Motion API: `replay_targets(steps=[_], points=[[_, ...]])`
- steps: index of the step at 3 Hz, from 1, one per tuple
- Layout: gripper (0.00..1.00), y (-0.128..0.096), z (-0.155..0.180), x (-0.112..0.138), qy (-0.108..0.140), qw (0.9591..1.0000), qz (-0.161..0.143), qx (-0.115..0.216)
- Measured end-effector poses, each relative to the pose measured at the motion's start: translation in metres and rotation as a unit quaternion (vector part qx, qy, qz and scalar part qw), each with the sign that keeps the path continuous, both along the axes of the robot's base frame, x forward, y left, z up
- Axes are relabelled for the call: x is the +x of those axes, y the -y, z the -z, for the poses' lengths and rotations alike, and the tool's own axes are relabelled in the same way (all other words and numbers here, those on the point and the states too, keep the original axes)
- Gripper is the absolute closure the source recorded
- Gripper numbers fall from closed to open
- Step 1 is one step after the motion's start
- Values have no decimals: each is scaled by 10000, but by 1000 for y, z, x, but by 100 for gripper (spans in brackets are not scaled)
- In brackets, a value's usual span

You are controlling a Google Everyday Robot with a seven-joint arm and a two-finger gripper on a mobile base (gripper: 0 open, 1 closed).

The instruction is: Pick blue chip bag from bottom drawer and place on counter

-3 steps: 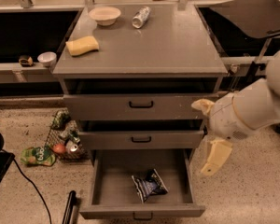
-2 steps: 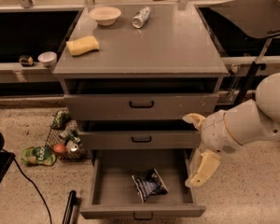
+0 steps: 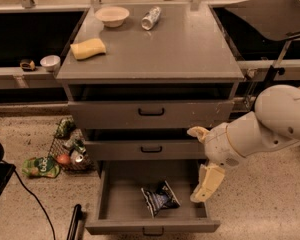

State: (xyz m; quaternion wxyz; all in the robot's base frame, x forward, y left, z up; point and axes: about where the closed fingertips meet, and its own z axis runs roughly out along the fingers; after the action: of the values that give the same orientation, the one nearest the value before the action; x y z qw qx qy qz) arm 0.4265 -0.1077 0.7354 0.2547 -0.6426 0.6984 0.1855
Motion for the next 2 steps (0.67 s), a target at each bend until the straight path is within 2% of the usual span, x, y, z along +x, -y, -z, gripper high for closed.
replay_targets(steps=[1,2], points=[[0,-18,55,9,-205,9996,-205,62],[0,-41,117,13,-488,9974,-366,378]])
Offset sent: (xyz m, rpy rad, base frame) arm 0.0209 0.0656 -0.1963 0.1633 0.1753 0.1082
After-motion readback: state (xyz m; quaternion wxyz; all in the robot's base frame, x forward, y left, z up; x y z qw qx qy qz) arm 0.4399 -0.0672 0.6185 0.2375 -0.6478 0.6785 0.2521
